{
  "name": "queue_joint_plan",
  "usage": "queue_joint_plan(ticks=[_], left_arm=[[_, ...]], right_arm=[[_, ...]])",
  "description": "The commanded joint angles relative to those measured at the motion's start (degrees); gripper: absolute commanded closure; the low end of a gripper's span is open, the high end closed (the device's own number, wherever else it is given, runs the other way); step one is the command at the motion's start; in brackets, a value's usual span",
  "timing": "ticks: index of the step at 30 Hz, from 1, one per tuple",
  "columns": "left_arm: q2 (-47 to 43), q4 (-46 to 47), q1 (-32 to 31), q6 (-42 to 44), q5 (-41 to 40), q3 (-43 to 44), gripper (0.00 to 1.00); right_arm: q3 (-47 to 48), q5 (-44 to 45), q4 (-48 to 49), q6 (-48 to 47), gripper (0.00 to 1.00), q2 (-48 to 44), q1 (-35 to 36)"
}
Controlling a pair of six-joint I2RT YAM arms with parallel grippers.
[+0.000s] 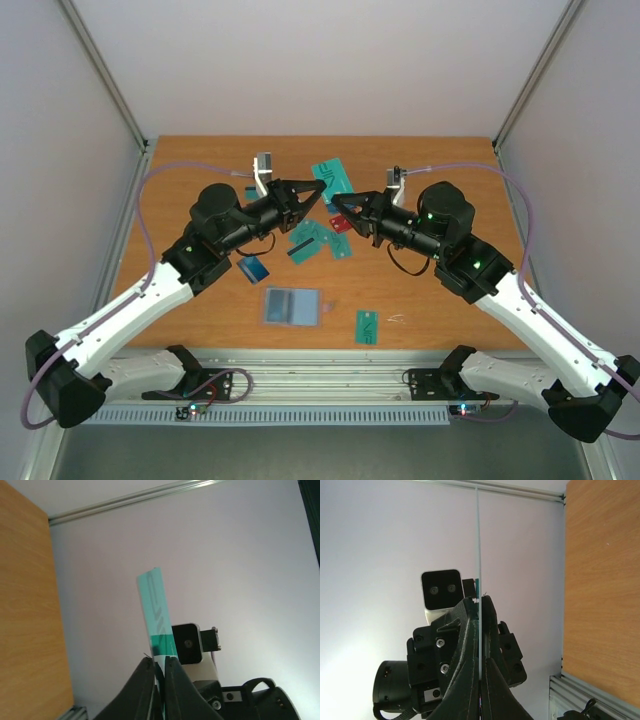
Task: Put the credit cards into the card holder
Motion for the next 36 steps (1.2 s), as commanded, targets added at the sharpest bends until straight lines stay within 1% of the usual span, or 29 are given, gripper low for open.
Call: queue_joint_plan(ticks=[1, 2, 5, 6, 8, 9, 10, 12, 15, 17, 19, 22, 24, 28, 30, 33, 36], left_arm=[[-0.7, 5.1, 0.3, -0.3, -0.3, -1.2, 0.97], [-0.8, 4.9, 0.3, -0.2, -0.4, -1.3, 0.99], [-1.6, 3.4, 0.3, 0.4, -1.0, -1.3, 1.0], [-2.1, 2.4, 0.3, 0.8, -1.3, -1.3, 1.0], [-3.4, -0.7, 0.4, 2.3, -2.0, -1.0, 1.0], [-4.2, -4.3, 0.6, 3.2, -2.4, -0.7, 1.0], [-5.0, -9.3, 0.9, 4.5, -2.7, 0.0, 1.0], [-7.1, -20.6, 2.1, 8.3, -2.0, 1.0, 1.0], [-10.7, -36.0, 3.5, 15.4, -2.1, 0.0, 1.0], [-13.0, -44.0, 4.3, 20.0, -1.9, -1.1, 1.0], [-14.0, -51.0, 4.5, 25.6, -1.5, -2.2, 1.0], [-12.5, -58.2, 5.0, 32.4, 1.2, -4.4, 1.0], [-10.9, -60.0, 5.6, 35.1, 3.7, -6.1, 1.0], [-8.7, -56.7, 9.0, 38.5, 10.2, -10.9, 1.0], [-7.5, -53.6, 11.0, 39.3, 14.0, -13.2, 1.0], [-4.2, -50.2, 12.8, 41.2, 17.1, -16.4, 1.0], [-0.4, -47.9, 14.4, 42.8, 20.1, -17.7, 1.0]], right_arm=[[-0.6, -1.3, 2.1, 0.3, 0.99, -0.3, -0.1], [-0.8, -1.6, 2.4, 0.4, 0.99, -0.1, -0.1], [-1.1, -2.3, 2.6, 0.3, 0.99, 0.2, -0.1], [-1.1, -2.9, 2.4, -0.1, 0.97, 0.4, -0.1], [-0.5, -4.9, 1.1, -2.4, 0.81, 1.4, -0.2], [0.5, -6.4, -1.2, -4.3, 0.75, 2.2, -0.4], [1.7, -7.6, -4.4, -6.7, 0.7, 3.2, -0.8], [4.4, -8.1, -15.7, -12.9, 0.66, 5.1, -0.9], [7.2, -7.1, -29.8, -22.0, 0.66, 8.9, -0.9], [6.1, -6.0, -35.3, -26.9, 0.67, 11.0, -0.7], [2.3, -5.3, -36.9, -31.5, 0.68, 13.2, 0.1], [-3.9, -5.9, -35.6, -37.0, 0.7, 17.7, 2.4], [-7.6, -7.4, -32.1, -37.4, 0.71, 20.1, 3.9], [-12.2, -12.2, -22.5, -36.4, 0.71, 24.6, 5.5], [-12.5, -13.5, -20.4, -36.6, 0.72, 27.8, 6.0], [-12.5, -14.9, -18.0, -37.2, 0.73, 32.1, 6.0], [-12.5, -15.8, -17.0, -36.9, 0.75, 34.5, 6.0]])
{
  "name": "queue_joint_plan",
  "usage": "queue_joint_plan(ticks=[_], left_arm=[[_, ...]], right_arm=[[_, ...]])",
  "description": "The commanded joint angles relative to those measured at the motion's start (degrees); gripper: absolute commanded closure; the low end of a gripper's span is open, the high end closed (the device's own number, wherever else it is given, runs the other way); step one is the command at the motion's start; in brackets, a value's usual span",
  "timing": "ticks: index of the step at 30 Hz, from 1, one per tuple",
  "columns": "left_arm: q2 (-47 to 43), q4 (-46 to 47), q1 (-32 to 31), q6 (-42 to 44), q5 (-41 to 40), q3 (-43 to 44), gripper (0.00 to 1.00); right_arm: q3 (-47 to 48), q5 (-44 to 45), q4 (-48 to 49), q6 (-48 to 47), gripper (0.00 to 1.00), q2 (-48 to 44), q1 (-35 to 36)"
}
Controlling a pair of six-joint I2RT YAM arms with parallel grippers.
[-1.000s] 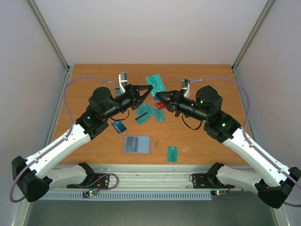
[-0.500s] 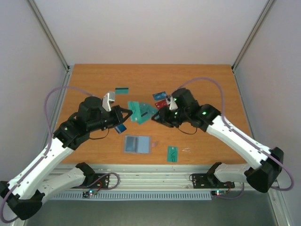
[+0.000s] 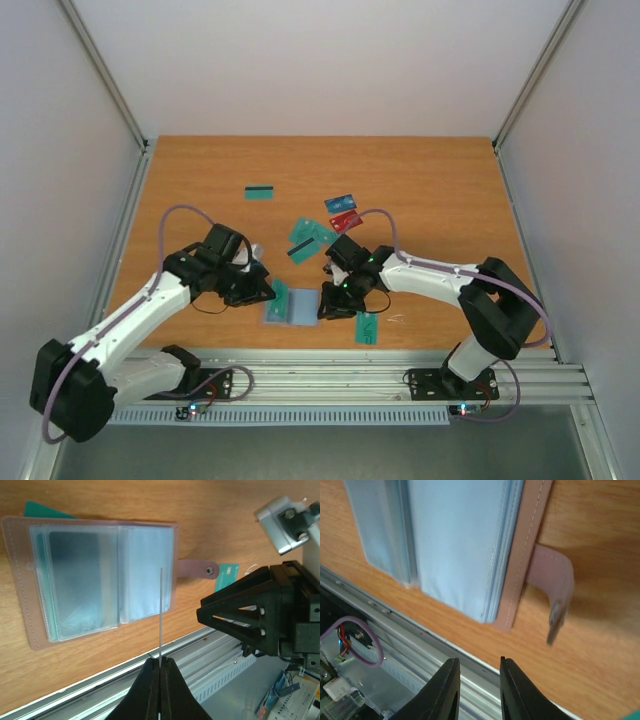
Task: Put the credit cards into the card holder
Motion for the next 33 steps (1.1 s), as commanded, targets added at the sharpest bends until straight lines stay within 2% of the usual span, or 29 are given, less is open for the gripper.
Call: queue_joint_plan(ticks=[1, 7, 14, 24, 33], left_arm=[[4.1, 6.2, 1.8, 4.7, 7.6, -1.9, 1.0], [8.8, 7.5, 2.4, 6.5, 7.8, -2.0, 1.0], [10.4, 7.9, 2.4, 6.8, 5.7, -2.5, 1.0], [14.4, 13.9, 2.4, 6.1, 5.8, -4.9, 1.0], [15.1, 13.8, 2.4, 4.3, 2.3, -5.4, 1.0]], right_arm=[[0.3, -2.9, 4.9, -1.2, 0.76, 2.7, 0.3], [0.6, 1.0, 2.8, -1.1, 0.77, 5.4, 0.3], [3.2, 5.0, -0.7, -2.1, 0.82, 9.0, -0.8], [4.9, 4.4, -1.8, -2.8, 0.82, 12.3, -6.0], [4.3, 3.0, -1.4, -3.6, 0.82, 11.0, -6.5]])
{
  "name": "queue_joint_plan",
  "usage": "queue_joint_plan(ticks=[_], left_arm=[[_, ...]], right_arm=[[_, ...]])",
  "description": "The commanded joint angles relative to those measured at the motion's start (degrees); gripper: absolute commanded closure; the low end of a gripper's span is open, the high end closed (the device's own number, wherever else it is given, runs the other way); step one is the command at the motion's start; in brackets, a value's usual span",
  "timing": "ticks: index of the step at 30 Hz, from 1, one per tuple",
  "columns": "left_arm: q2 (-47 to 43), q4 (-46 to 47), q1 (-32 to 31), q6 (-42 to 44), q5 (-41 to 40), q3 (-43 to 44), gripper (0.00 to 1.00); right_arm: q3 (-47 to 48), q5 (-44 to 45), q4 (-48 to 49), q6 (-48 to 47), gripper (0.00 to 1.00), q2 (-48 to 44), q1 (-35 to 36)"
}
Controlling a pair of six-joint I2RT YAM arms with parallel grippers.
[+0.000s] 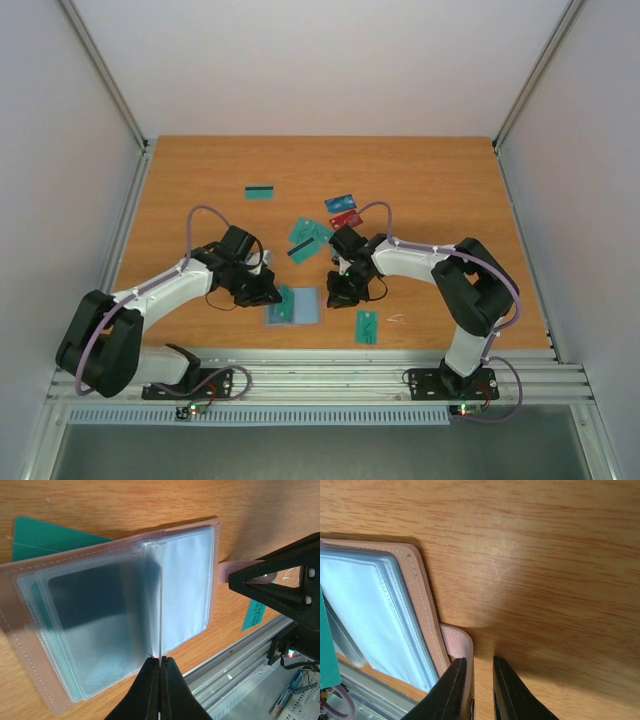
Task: Put the credit cards into the card holder
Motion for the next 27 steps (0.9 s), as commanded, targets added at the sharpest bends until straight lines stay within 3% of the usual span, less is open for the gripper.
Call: queue_joint_plan(ticks=[1, 27], left_arm=[[-1.3, 1.8, 0.4, -1.6, -2.7, -0.9, 1.0], [-0.3, 11.5, 0.4, -3.1, 2.6, -6.0, 1.0]], right_arm=[[0.0, -0.2, -0.6, -1.3, 0.82, -0.6, -0.1], [2.5, -1.5, -1.9, -1.6, 0.82, 1.1, -0.1]])
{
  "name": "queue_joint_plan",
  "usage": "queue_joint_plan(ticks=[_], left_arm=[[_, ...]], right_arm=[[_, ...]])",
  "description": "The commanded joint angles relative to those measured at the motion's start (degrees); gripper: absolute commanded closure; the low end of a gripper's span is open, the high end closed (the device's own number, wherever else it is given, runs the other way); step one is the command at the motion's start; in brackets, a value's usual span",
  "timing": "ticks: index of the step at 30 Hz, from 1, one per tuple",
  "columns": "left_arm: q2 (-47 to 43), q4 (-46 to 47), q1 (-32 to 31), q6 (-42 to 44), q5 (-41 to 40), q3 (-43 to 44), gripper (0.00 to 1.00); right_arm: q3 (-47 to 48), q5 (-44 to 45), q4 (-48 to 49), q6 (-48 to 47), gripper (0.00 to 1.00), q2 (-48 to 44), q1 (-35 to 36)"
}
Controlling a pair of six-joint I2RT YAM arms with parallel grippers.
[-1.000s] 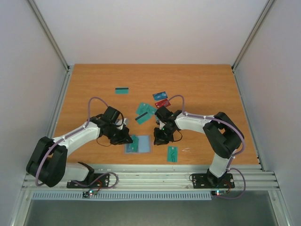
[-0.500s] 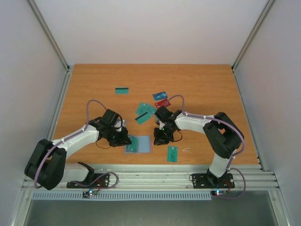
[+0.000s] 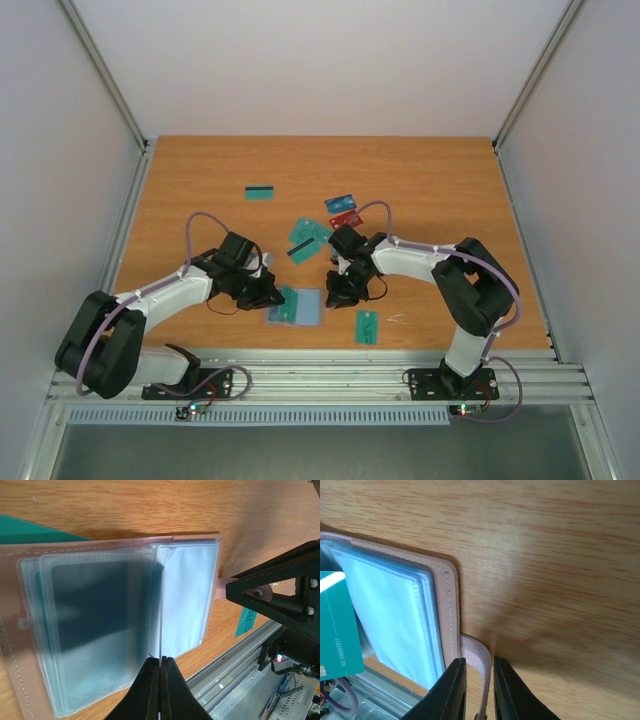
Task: Put the credit cards into the card holder
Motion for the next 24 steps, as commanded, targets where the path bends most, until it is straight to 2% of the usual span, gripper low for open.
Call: queue_joint_plan(ticks=[1, 24], left_arm=[[-0.1, 3.2, 0.4, 0.5, 0.8, -1.4, 1.0], [1.1, 9.6, 0.4, 2.4, 0.1, -4.7, 1.0]], right_arm=[[2.2, -0.7, -1.4, -0.7, 0.82, 1.0, -0.1], [3.8, -1.4, -0.1, -0.5, 0.82, 5.8, -0.1]])
